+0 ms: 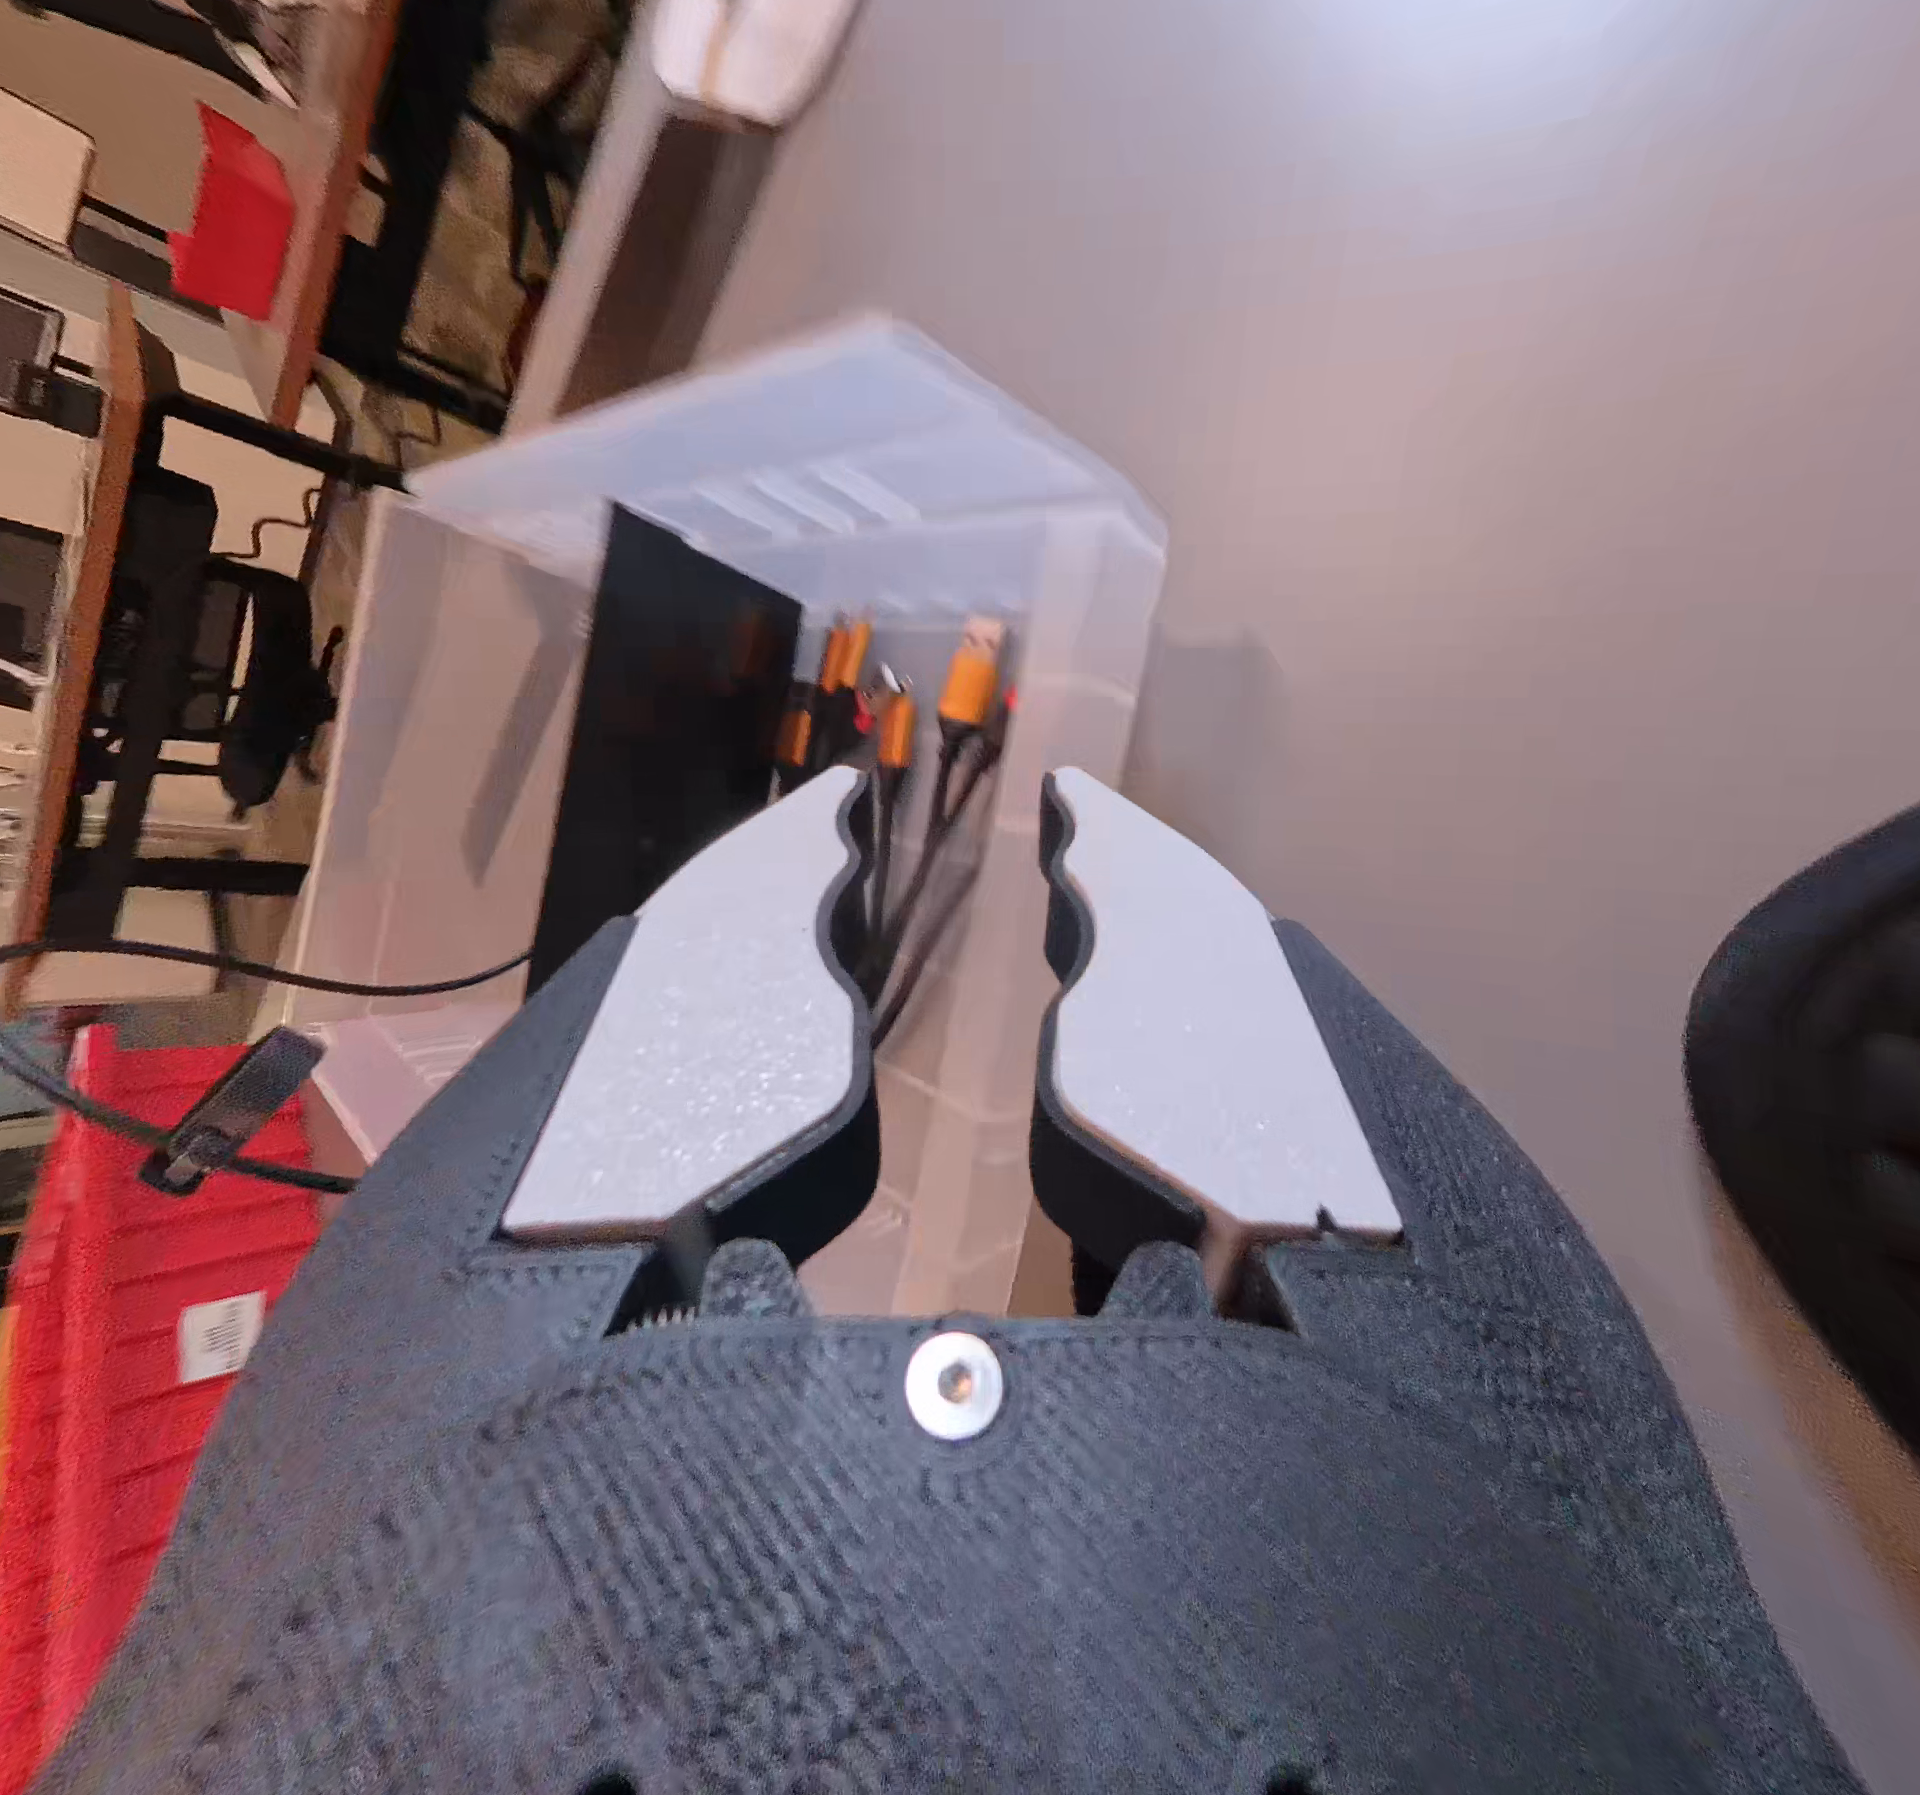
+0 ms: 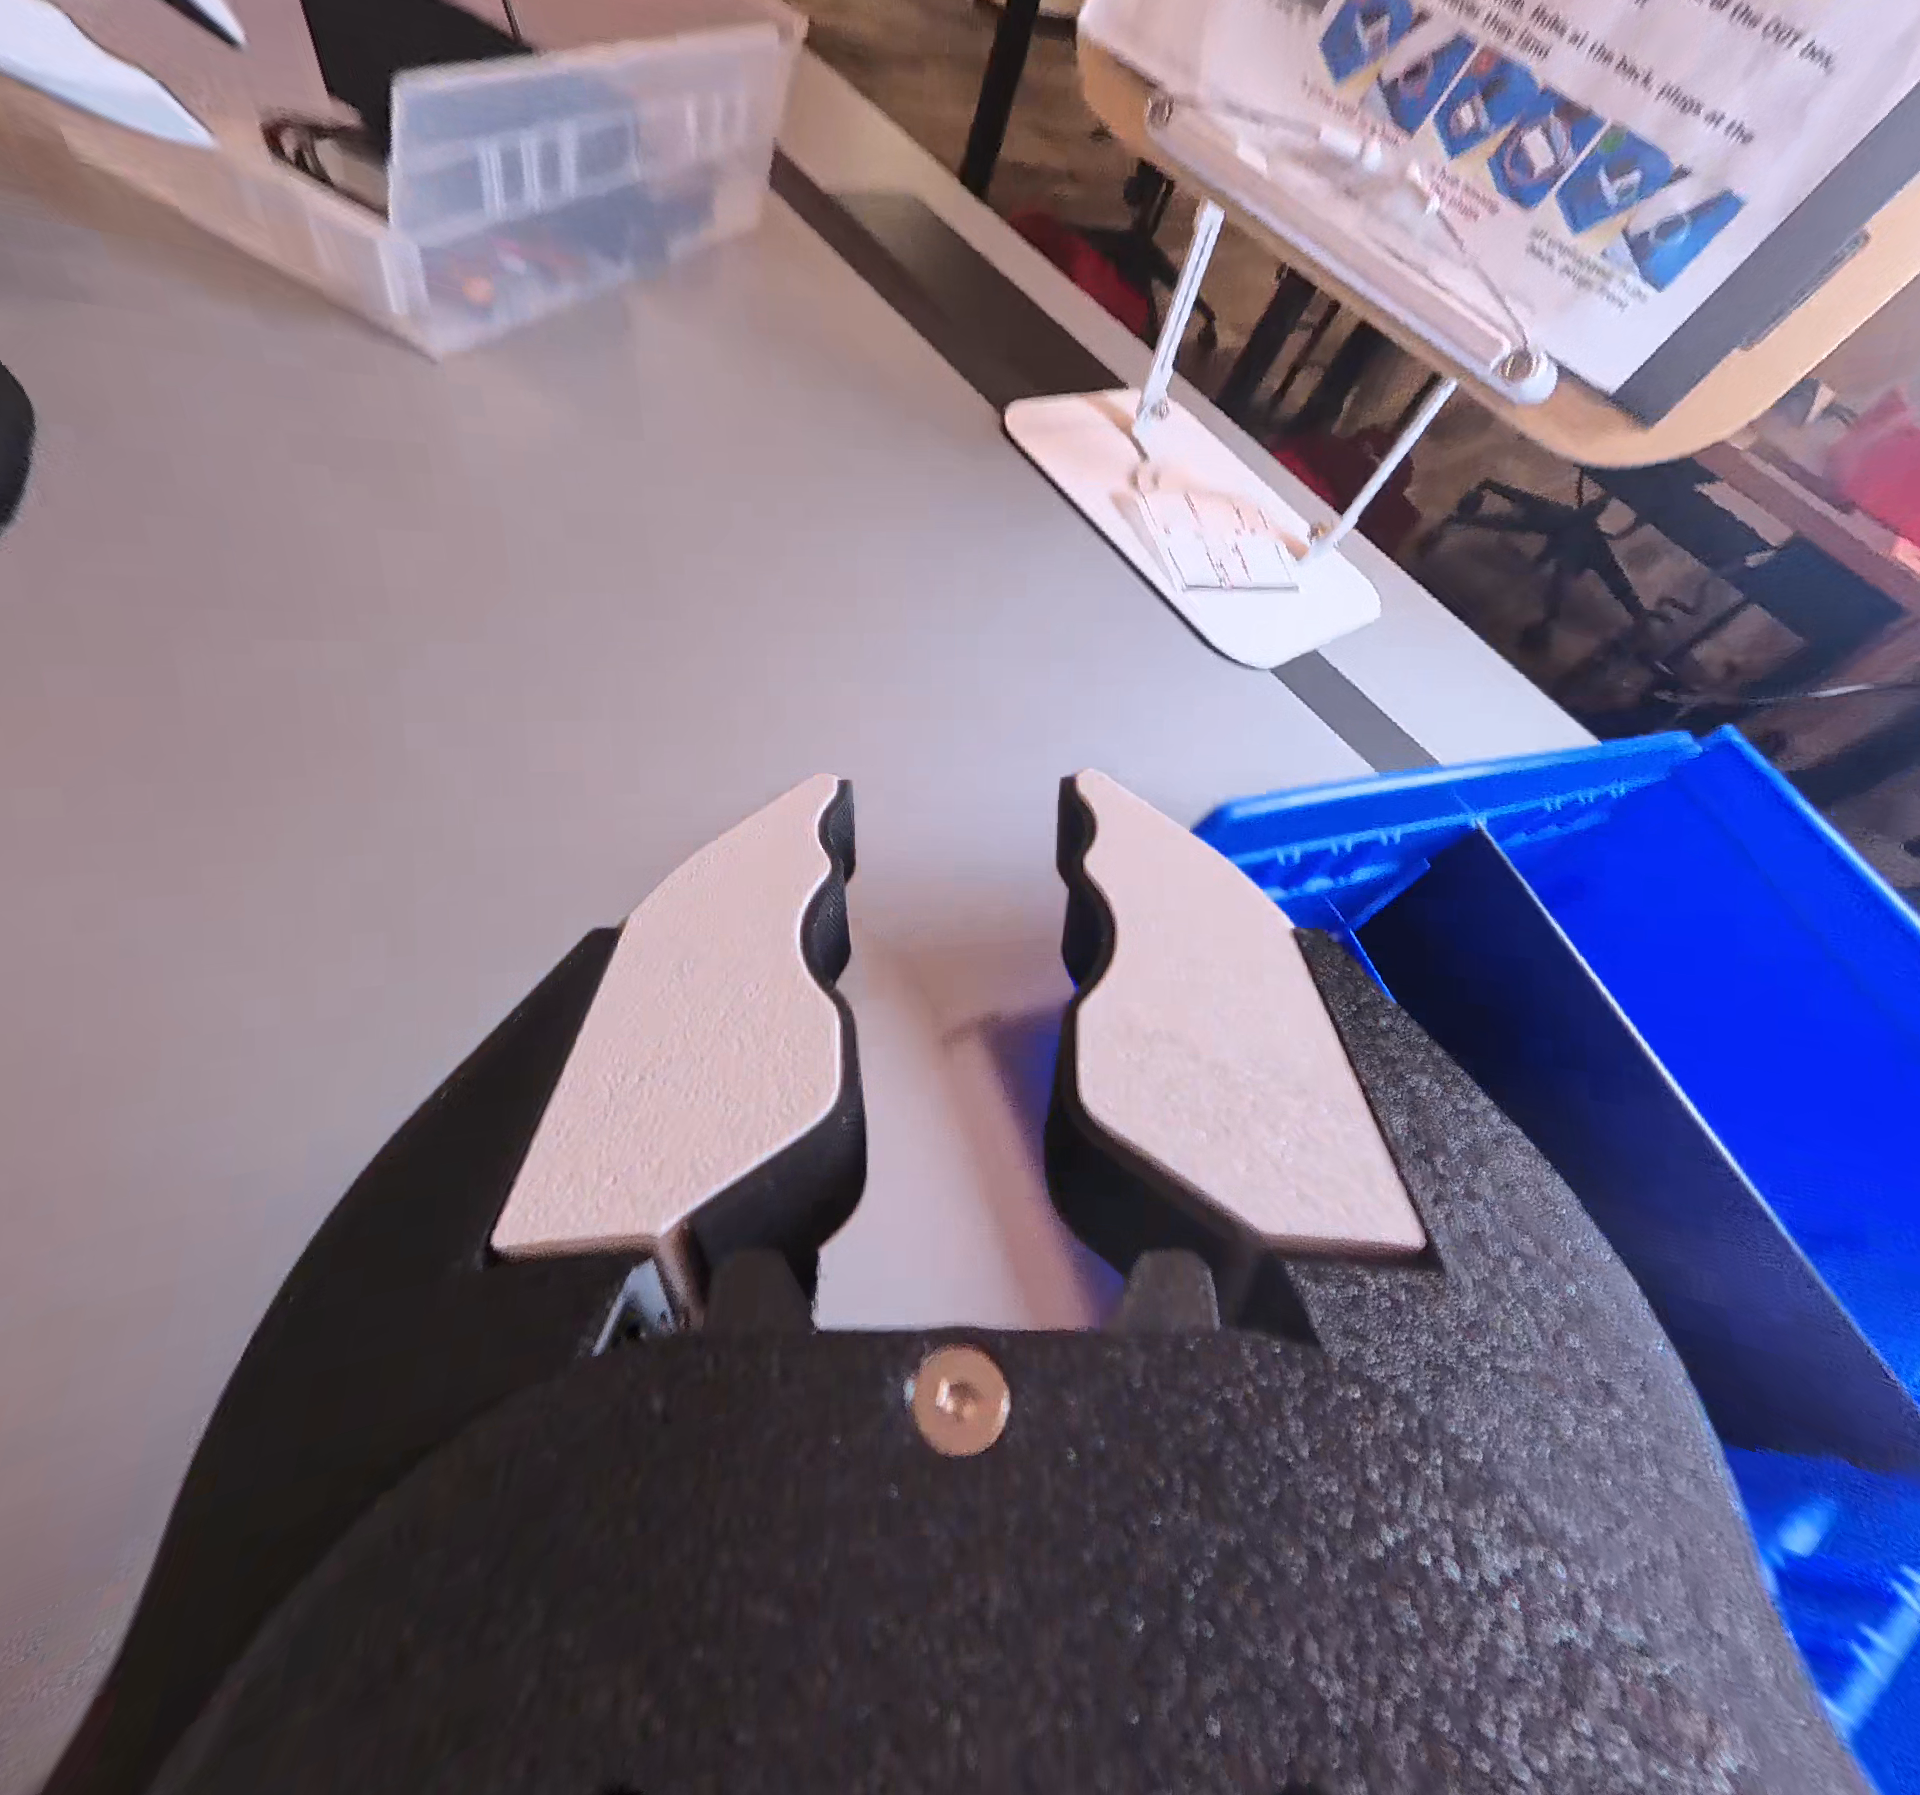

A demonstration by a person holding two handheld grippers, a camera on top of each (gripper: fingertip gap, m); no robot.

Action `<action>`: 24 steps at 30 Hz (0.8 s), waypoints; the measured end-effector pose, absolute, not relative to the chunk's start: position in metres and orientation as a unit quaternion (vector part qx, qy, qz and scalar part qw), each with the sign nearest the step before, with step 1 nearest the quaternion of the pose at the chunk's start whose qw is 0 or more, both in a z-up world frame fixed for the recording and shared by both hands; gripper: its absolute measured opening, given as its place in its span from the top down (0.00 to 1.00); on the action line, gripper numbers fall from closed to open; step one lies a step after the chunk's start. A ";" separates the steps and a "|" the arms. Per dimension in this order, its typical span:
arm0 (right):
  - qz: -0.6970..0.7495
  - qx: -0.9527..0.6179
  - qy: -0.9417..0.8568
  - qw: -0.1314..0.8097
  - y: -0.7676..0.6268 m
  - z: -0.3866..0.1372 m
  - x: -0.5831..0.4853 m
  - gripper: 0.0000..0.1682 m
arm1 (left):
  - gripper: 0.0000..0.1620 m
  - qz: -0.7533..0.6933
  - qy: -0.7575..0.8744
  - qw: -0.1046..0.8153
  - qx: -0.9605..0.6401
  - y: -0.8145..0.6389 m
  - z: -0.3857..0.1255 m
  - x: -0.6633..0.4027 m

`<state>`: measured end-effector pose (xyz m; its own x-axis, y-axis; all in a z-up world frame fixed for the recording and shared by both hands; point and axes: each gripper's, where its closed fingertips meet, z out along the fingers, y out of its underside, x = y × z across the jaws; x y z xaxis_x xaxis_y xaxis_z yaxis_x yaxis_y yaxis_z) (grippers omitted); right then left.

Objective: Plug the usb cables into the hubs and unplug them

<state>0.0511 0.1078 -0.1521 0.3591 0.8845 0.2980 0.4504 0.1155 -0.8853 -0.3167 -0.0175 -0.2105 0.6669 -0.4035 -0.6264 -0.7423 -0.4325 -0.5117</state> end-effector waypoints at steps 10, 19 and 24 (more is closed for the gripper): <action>0.333 -0.608 -0.436 0.573 0.143 -0.140 0.012 0.78 | 0.86 0.061 0.136 0.503 -0.851 0.065 -0.117 -0.398; 0.367 -0.580 -0.485 0.543 0.130 -0.151 -0.016 0.81 | 0.82 0.017 0.210 0.160 -0.964 0.138 -0.190 -0.454; 0.396 -0.566 -0.478 0.543 0.115 -0.145 -0.021 0.81 | 0.75 0.090 0.233 0.045 -0.967 0.135 -0.237 -0.491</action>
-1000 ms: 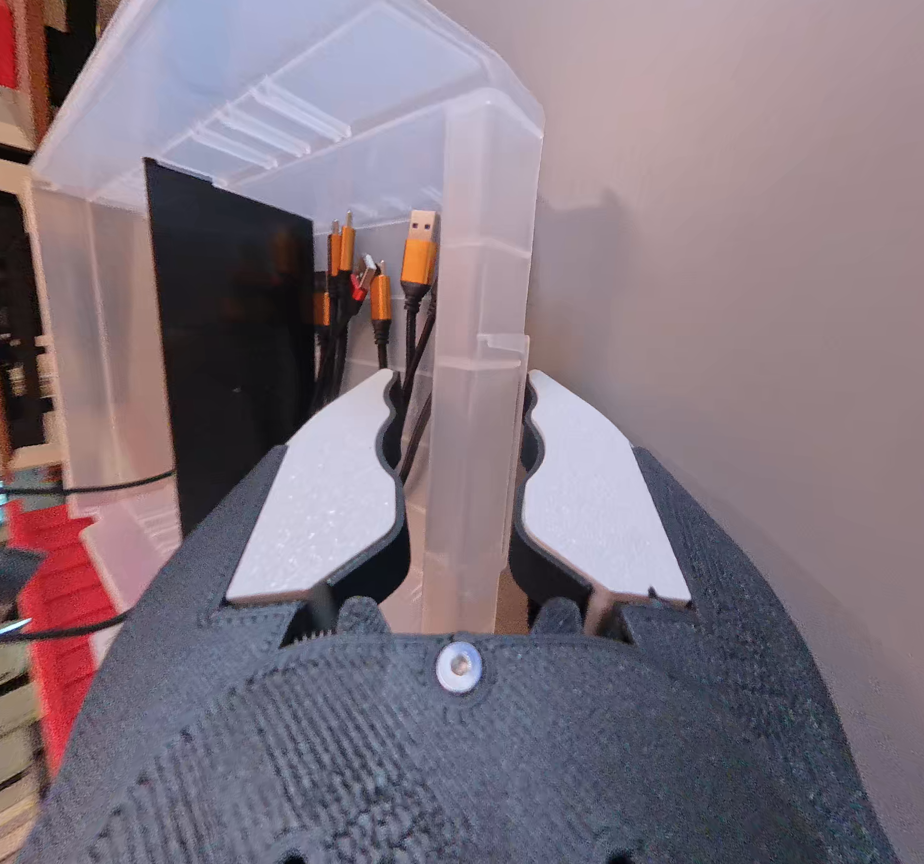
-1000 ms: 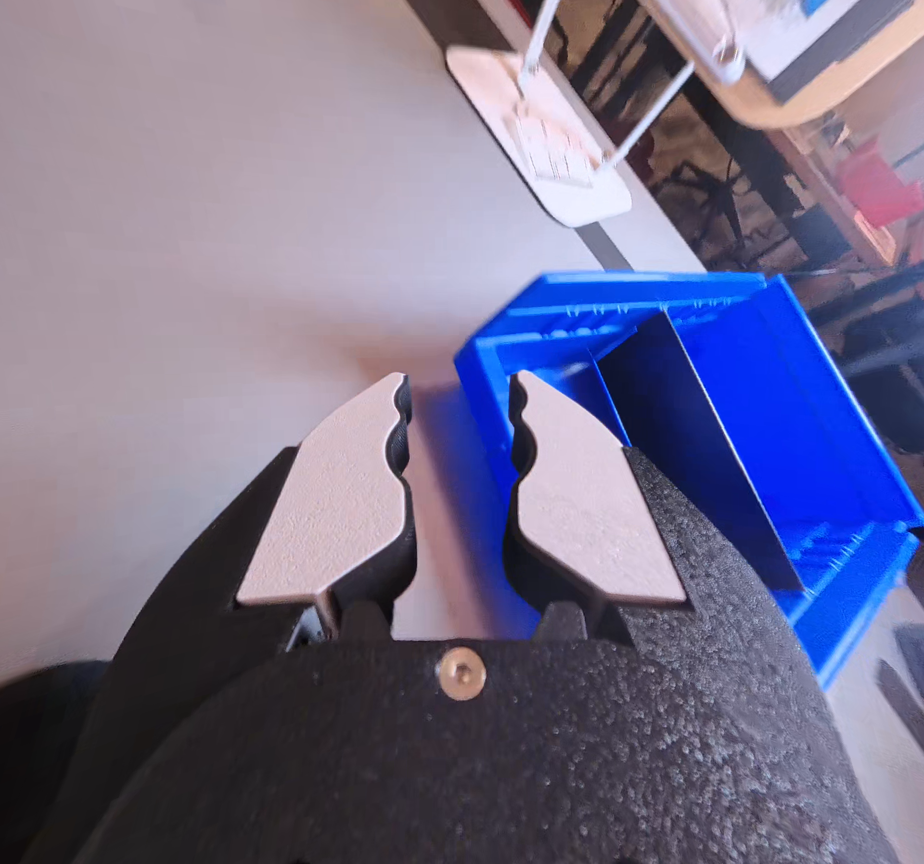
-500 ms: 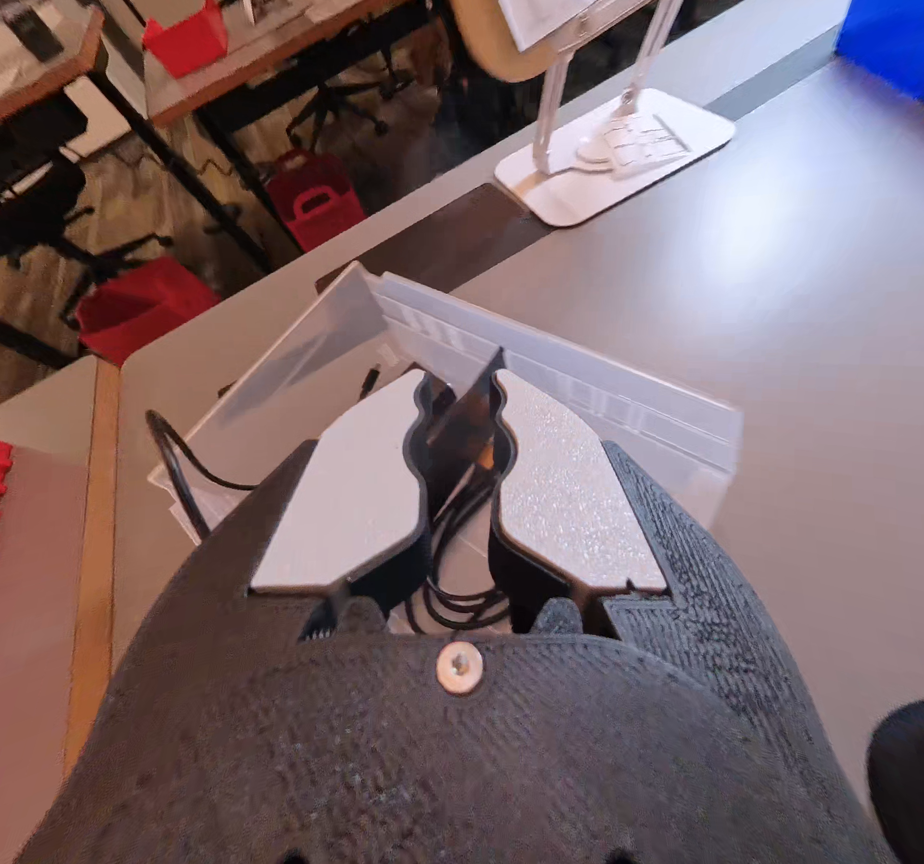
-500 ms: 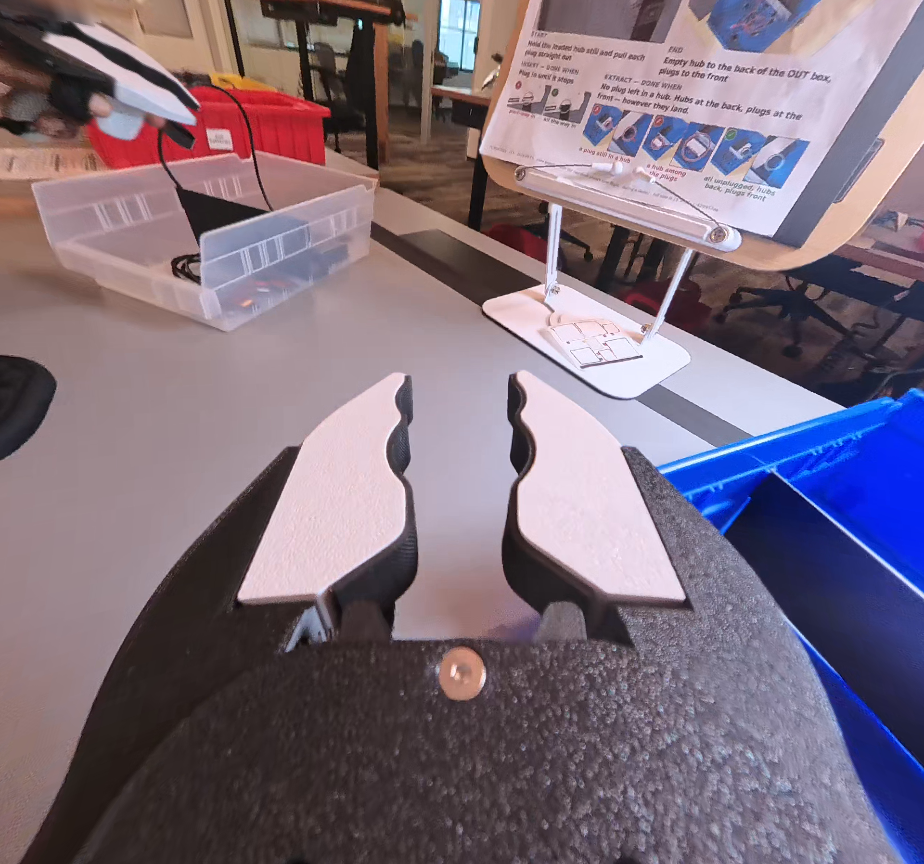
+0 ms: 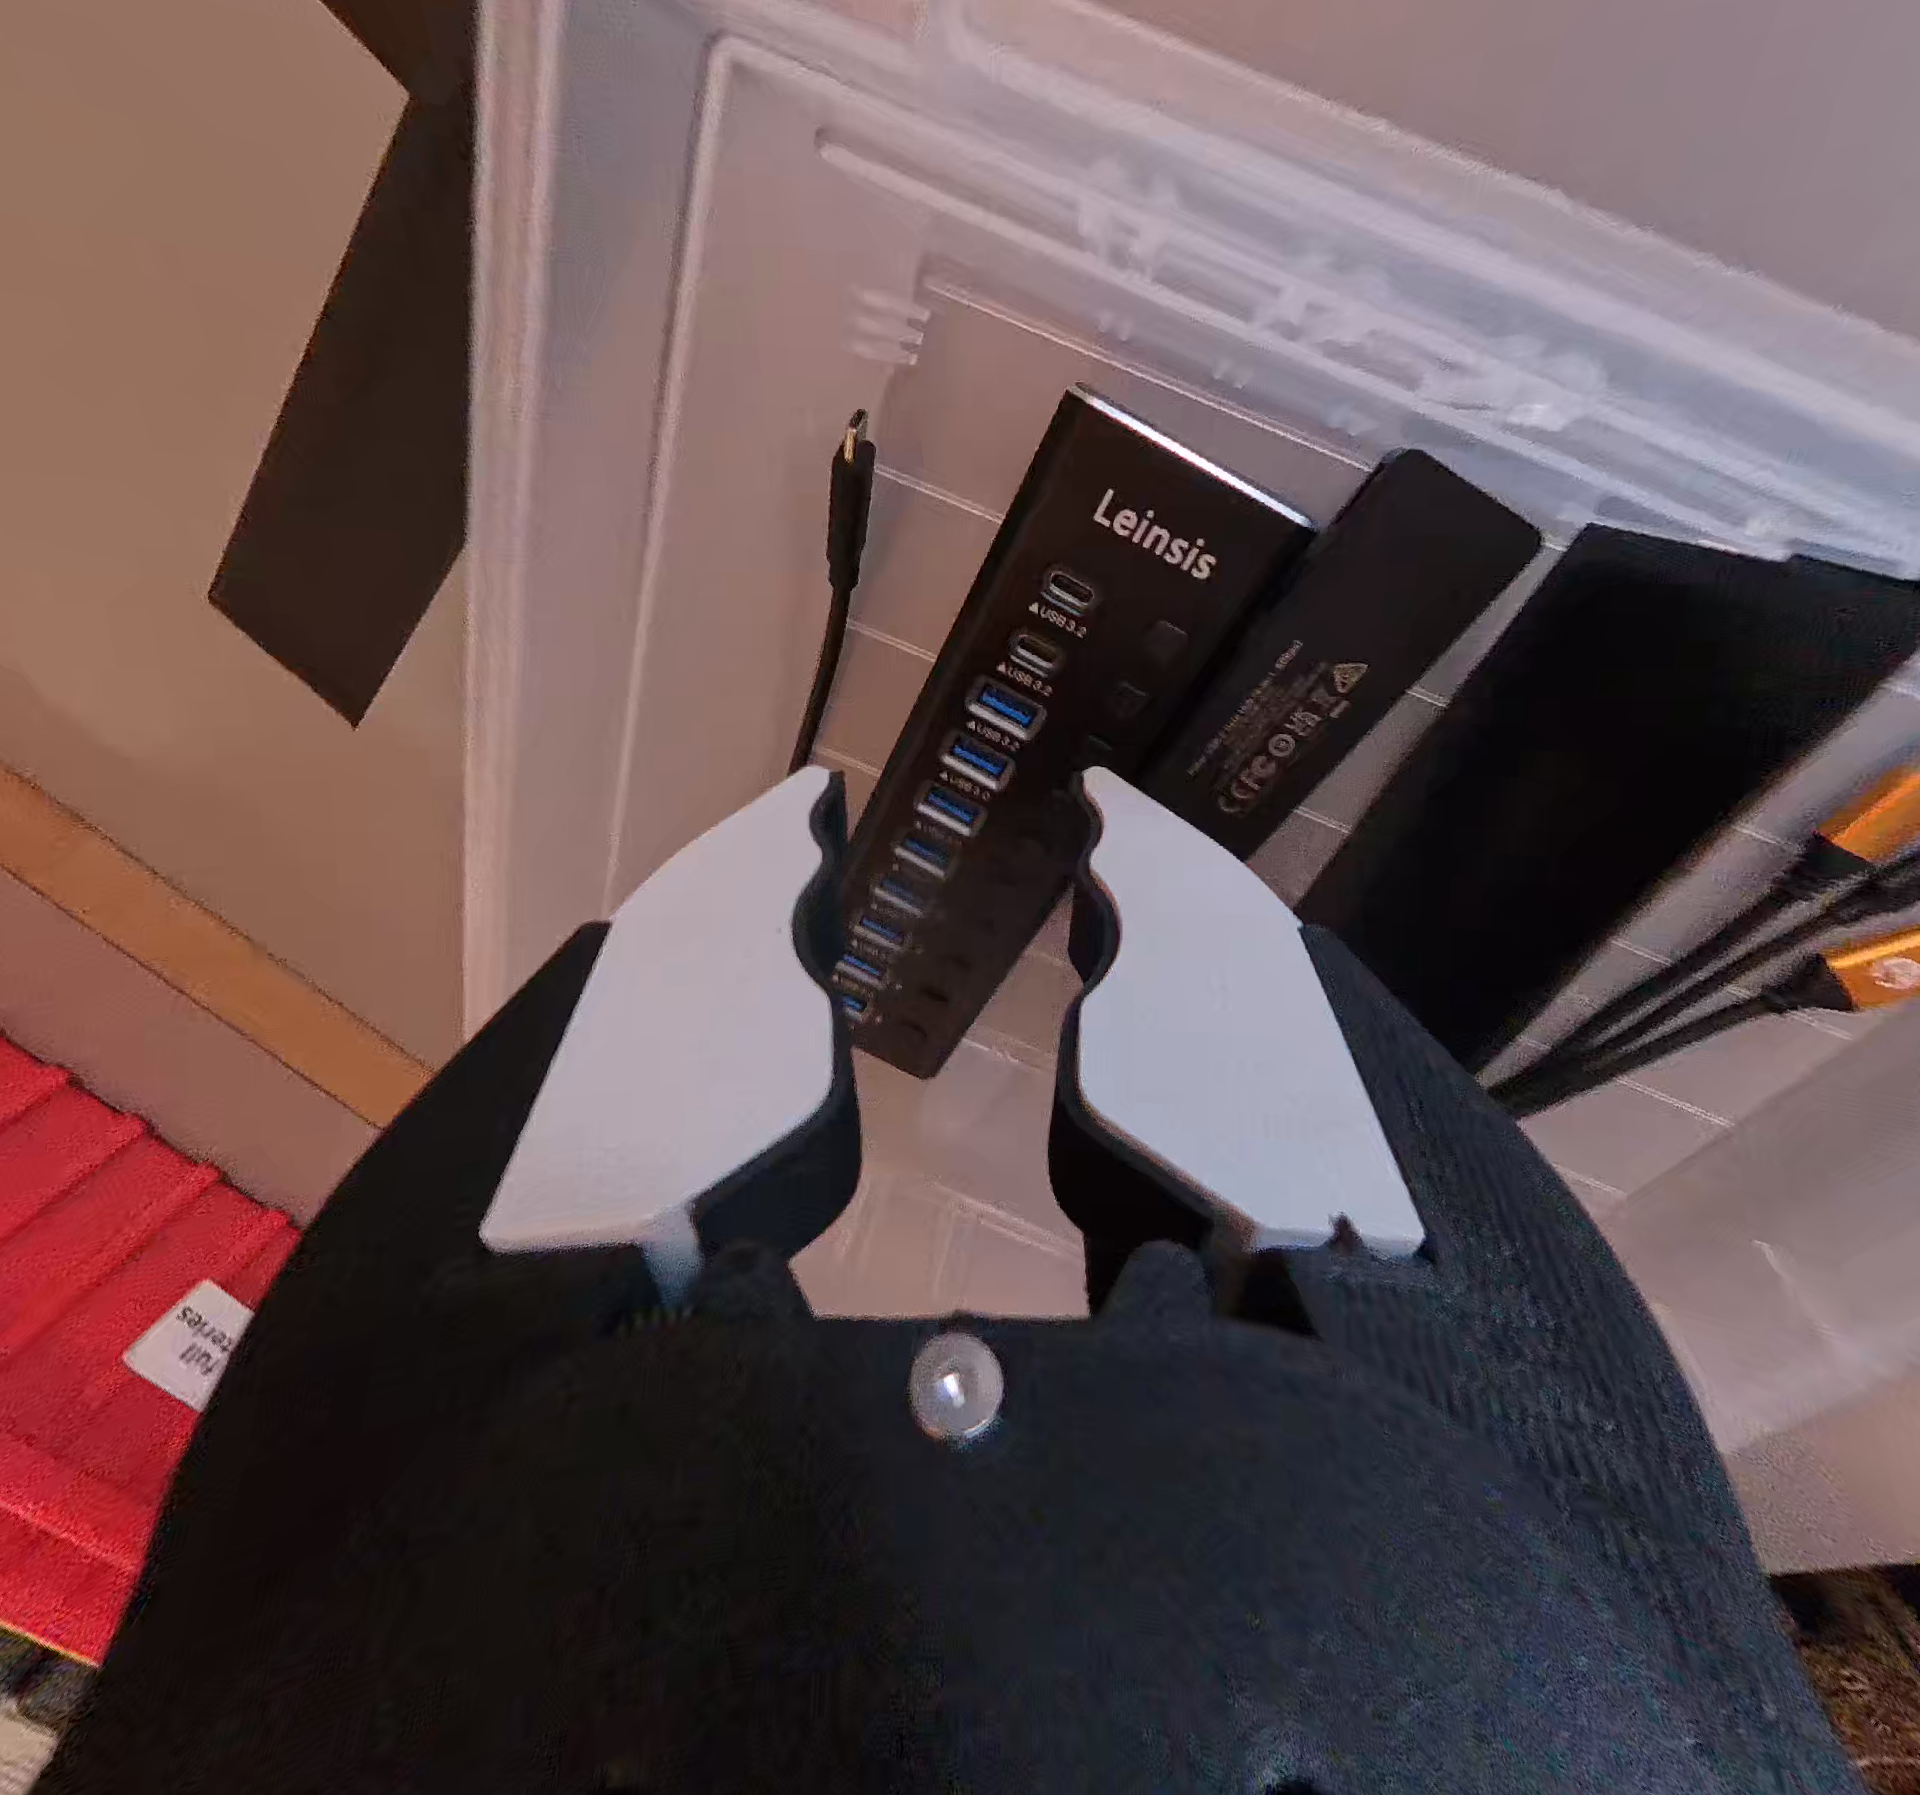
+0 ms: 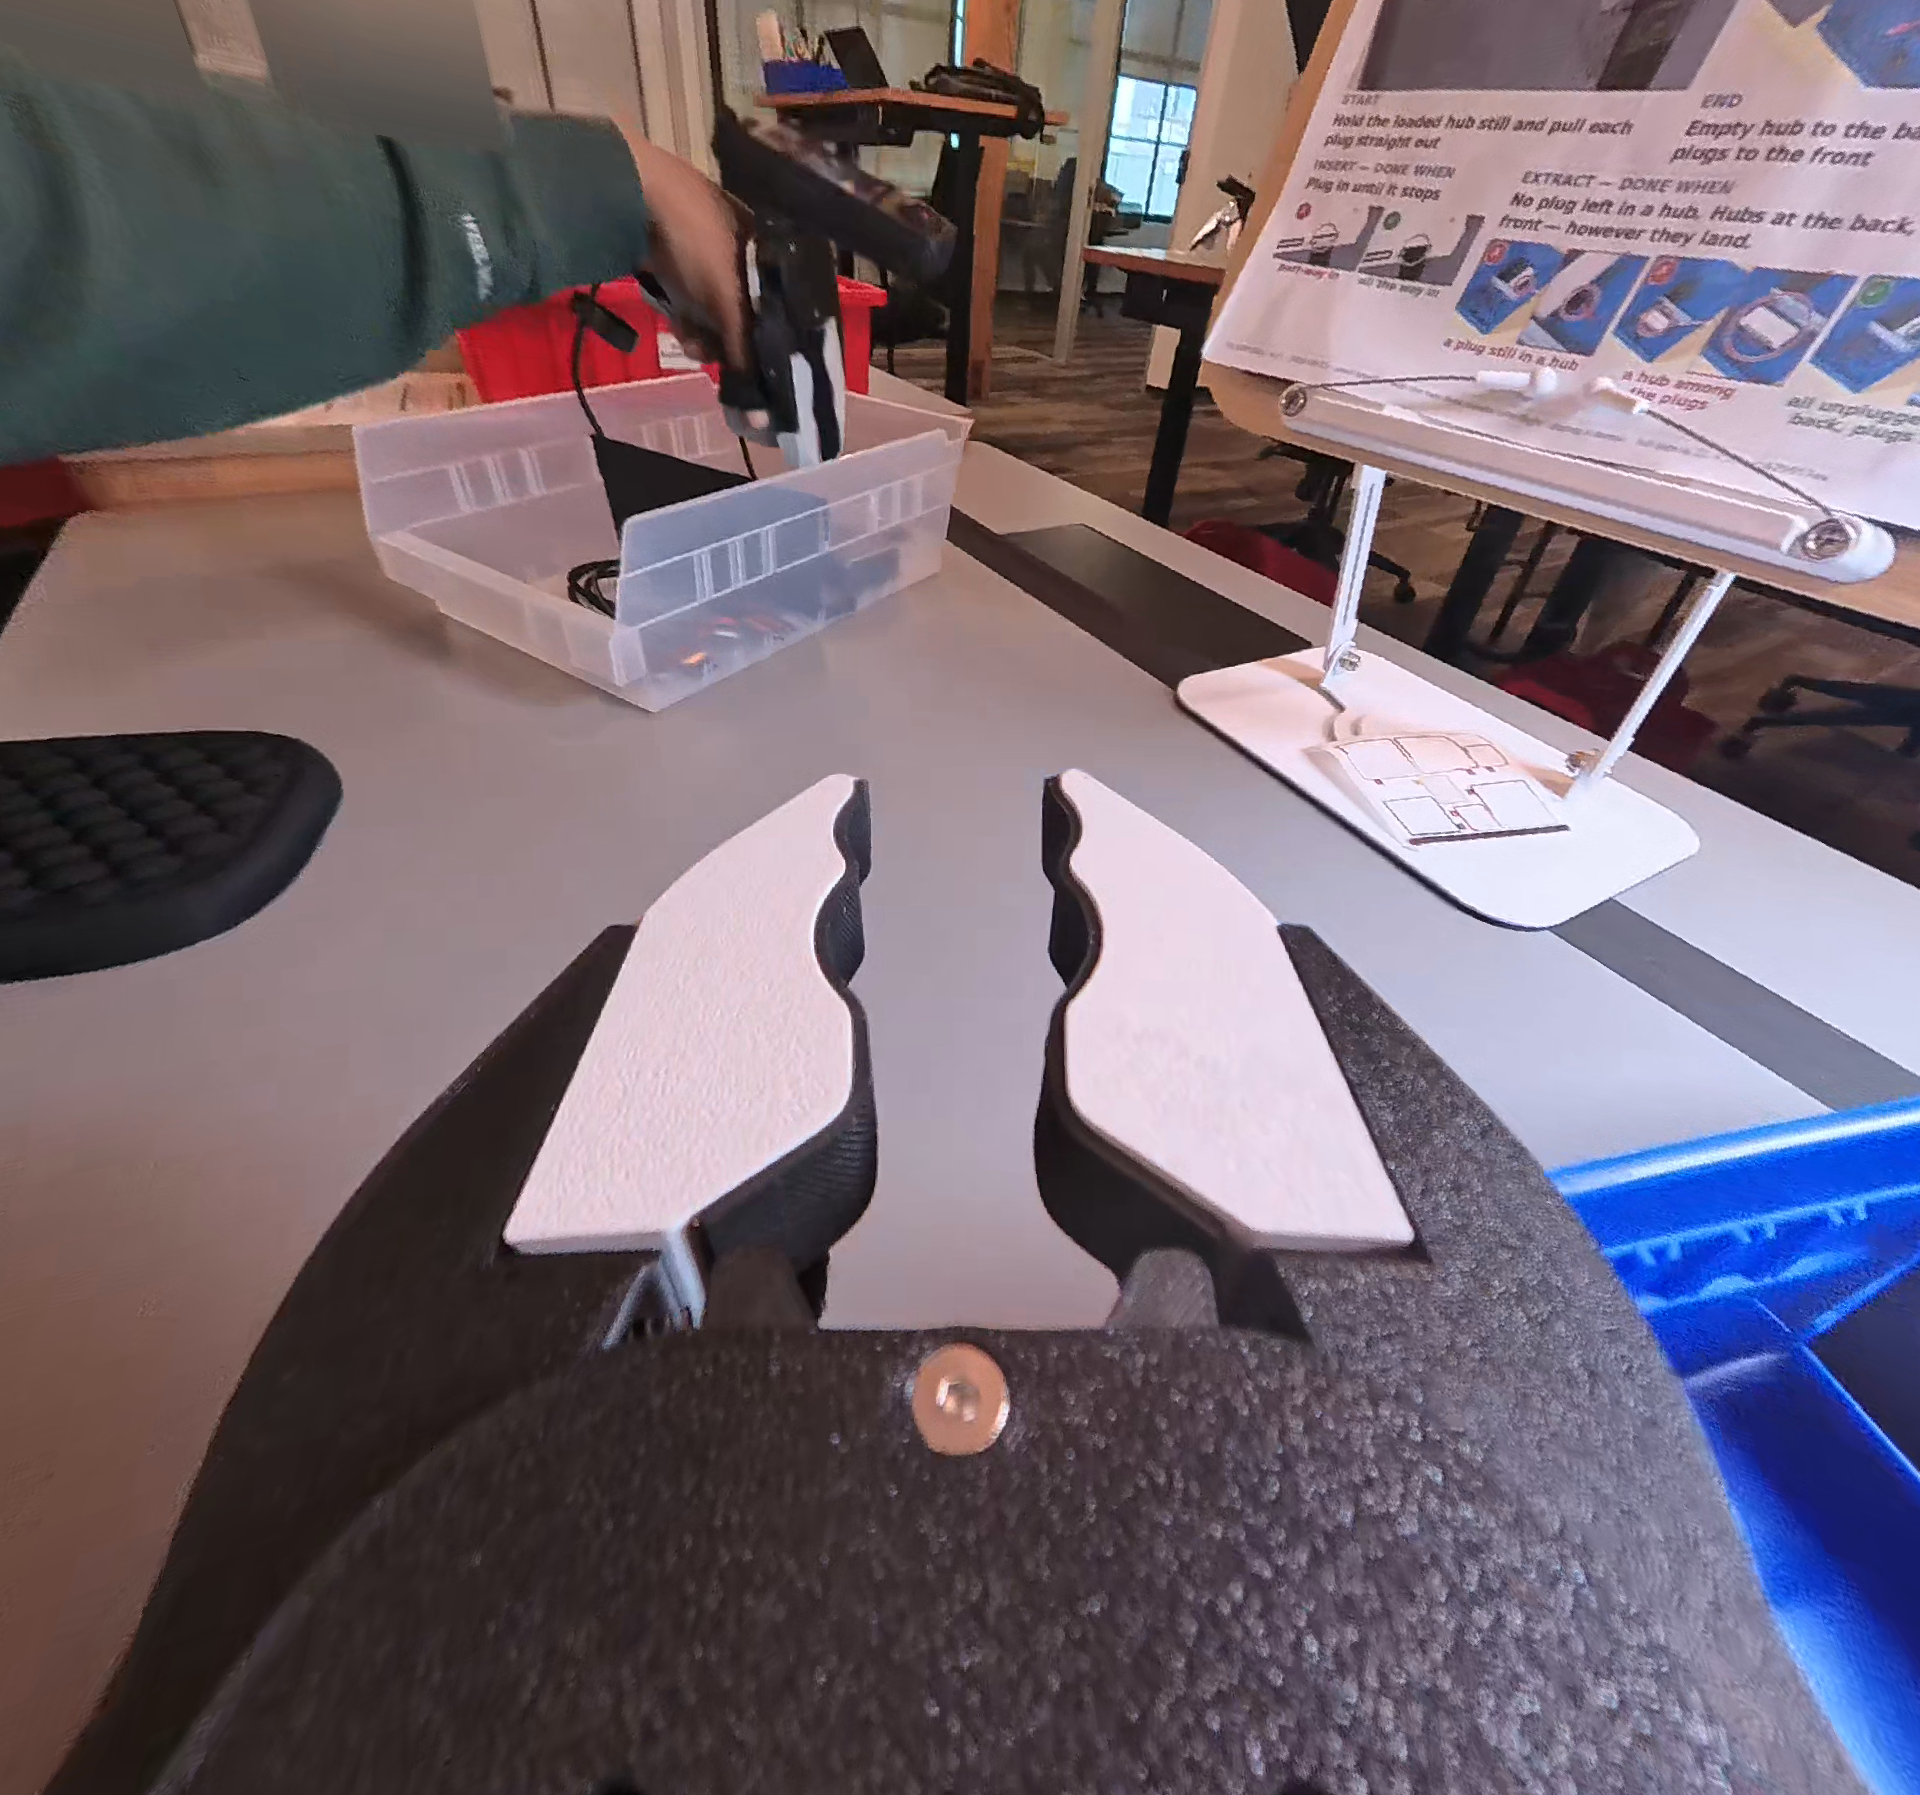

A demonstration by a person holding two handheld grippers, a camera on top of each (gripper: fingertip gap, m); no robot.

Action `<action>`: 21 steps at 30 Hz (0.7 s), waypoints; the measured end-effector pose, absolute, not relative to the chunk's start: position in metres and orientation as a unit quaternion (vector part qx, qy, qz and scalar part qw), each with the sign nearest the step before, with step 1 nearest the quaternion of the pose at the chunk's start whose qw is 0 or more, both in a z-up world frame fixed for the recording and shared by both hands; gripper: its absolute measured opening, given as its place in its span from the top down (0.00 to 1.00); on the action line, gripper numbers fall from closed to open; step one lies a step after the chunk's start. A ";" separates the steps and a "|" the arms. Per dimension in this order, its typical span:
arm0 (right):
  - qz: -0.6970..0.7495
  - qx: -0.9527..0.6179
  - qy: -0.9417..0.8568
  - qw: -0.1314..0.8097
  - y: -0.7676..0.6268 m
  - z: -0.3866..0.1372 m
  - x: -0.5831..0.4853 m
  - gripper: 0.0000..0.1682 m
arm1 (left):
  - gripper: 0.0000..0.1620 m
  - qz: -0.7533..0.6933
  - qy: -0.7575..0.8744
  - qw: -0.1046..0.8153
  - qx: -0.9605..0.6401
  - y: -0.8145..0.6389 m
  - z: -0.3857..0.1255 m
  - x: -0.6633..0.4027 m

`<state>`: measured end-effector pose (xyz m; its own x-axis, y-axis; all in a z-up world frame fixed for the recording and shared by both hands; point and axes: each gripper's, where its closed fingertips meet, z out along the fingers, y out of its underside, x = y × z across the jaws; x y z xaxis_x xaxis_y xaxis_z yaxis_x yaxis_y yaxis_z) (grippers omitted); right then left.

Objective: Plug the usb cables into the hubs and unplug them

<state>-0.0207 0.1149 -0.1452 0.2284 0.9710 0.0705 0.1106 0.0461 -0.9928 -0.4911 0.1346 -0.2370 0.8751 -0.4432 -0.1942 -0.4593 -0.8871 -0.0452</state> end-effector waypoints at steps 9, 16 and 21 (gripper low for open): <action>0.354 -0.581 -0.488 0.548 0.099 -0.150 0.008 0.81 | 0.59 0.066 0.334 -0.015 -0.940 0.126 -0.274 -0.490; 0.376 -0.589 -0.488 0.523 0.103 -0.164 0.006 0.81 | 0.65 0.011 0.377 -0.014 -0.926 0.123 -0.277 -0.484; 0.392 -0.591 -0.496 0.501 0.098 -0.175 0.000 0.82 | 0.66 0.010 0.394 -0.011 -0.919 0.123 -0.277 -0.484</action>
